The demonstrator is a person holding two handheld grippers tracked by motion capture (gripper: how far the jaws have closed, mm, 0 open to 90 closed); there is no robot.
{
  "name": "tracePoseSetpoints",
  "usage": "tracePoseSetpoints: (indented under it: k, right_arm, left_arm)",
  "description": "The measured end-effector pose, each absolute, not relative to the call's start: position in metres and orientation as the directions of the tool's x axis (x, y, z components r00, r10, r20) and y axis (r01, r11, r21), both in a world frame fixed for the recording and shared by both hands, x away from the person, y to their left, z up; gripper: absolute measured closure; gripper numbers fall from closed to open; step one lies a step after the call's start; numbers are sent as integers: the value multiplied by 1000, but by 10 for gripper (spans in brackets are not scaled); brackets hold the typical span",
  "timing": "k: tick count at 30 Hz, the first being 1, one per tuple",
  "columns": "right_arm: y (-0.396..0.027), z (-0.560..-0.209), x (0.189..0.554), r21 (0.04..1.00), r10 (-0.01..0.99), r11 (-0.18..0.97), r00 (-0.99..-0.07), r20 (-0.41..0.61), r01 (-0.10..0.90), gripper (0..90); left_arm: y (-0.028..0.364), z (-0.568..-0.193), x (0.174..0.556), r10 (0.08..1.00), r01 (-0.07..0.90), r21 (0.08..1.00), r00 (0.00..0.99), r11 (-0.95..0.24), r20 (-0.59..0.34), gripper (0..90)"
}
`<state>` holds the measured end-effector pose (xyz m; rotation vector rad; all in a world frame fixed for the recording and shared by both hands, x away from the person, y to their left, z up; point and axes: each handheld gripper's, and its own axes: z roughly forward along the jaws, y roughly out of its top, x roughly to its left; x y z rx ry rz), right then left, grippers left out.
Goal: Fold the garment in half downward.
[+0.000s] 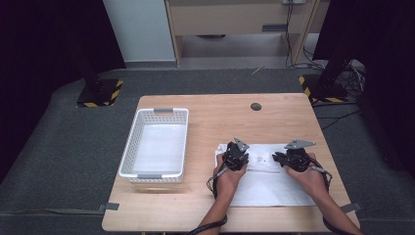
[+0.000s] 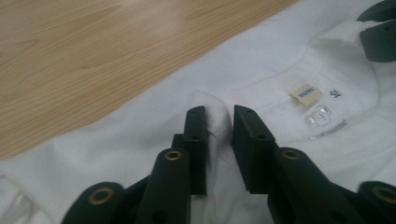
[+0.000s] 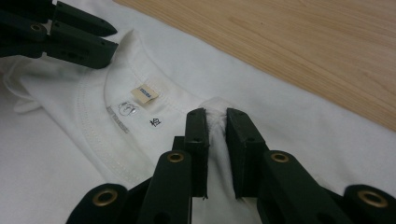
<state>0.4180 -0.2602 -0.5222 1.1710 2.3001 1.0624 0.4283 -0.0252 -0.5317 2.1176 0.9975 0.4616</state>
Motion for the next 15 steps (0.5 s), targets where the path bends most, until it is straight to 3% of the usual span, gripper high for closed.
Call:
tracePoseSetpoints:
  k: [5,15]
  right_arm:
    - [-259,-520,417,754,800,378,-599,26,537,791]
    - [-263,-505,399,793,792,348,-609,37,500,791]
  left_arm:
    - [-26,-529,428,772,515,739,636,-434,10,849]
    - [-17,-510,402,781,461,789,623,-406,38,863]
